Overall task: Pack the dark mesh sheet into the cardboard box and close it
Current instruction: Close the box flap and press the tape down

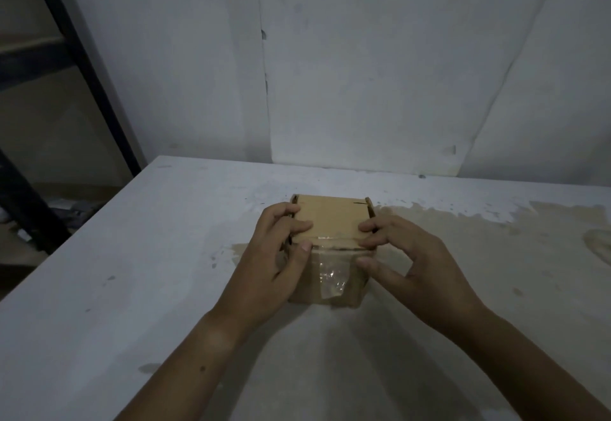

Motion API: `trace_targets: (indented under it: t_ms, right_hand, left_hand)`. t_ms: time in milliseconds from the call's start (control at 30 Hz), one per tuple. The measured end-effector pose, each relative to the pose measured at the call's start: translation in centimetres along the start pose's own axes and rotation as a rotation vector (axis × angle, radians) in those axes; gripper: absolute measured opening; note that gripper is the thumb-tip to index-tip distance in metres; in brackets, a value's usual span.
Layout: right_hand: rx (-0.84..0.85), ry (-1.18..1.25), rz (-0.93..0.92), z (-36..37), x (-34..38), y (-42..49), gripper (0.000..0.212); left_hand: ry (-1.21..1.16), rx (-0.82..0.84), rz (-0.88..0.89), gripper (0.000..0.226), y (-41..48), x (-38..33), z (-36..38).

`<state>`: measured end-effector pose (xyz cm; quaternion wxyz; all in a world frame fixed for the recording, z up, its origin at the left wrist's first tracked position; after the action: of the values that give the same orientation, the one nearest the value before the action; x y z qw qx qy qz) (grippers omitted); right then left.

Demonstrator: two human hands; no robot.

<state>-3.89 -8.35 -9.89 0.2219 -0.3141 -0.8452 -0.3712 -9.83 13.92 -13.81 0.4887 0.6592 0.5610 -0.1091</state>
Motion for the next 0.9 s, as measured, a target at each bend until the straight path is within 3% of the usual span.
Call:
trace_targets:
  t_ms: [100, 167, 267, 400, 900]
  right_hand:
    - [-0.173, -0.063, 0.017, 0.8, 1.0, -1.9, 0.015]
    - [-0.294, 0.116, 0.161, 1.9, 1.5, -3.5, 0.013]
    - [-0.278, 0.545, 0.435, 4.6, 1.9, -4.7, 0.035]
    - [-0.33, 0.727, 0.552, 6.2, 2.0, -4.3, 0.038]
    - [-0.395, 0.582, 0.47, 7.6, 1.7, -4.6, 0.048]
  left_hand:
    - [0.07, 0.012, 0.031, 0.031, 0.1, -0.1, -0.1]
    - [0.082, 0.018, 0.045, 0.035, 0.2, -0.3, 0.0]
    - [0.081, 0.024, 0.038, 0.035, 0.3, -0.6, 0.0]
    - [0.137, 0.075, 0.074, 0.035, 0.4, -0.9, 0.0]
    - [0.083, 0.129, -0.012, 0.033, 0.1, -1.3, -0.2]
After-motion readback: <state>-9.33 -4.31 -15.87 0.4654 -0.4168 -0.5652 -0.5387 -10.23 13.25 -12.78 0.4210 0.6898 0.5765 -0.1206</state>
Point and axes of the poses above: each hand's wrist, its own y-axis towards the middle knuckle, its own z-axis out of the palm, x = y × z, the point moved 2 cm from there along y, towards the middle knuckle, and after that the axes turned 3 degrees about y, right-handed, at the moved point
